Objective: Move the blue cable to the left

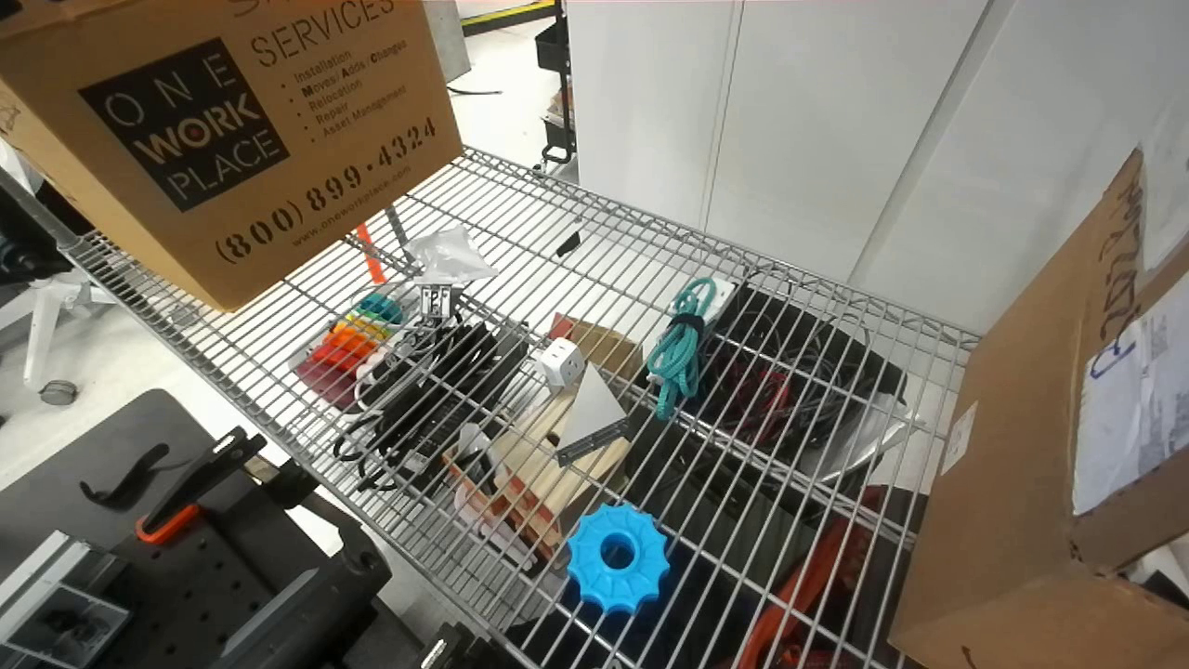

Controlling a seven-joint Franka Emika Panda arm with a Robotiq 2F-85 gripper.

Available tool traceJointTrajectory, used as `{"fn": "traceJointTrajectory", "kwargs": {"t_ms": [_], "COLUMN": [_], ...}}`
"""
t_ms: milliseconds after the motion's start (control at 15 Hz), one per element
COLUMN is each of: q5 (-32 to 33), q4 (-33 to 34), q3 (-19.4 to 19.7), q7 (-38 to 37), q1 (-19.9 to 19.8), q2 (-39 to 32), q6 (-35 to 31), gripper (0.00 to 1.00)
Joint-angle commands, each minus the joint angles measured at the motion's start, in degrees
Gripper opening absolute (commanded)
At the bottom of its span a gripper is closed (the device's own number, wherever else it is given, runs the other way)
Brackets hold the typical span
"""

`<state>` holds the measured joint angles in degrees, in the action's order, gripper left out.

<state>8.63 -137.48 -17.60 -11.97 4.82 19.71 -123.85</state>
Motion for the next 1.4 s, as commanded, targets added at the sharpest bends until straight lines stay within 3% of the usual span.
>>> {"fn": "traceJointTrajectory", "kwargs": {"t_ms": [0,333,733,1333], "q5": [0.5,0.3,-4.7,-4.5], "q4": [0.1,0.4,0.5,7.7], "q3": [1.4,3.7,12.5,20.8], "q7": [-0.1,0.1,8.4,20.0], "q1": [1.6,0.5,-1.2,-6.8], "q2": [-0.2,-1.0,-4.1,-18.3], "q6": [0.1,-0.4,-2.2,-2.3], "gripper": [1.0,1.0,1.0,1.0]}}
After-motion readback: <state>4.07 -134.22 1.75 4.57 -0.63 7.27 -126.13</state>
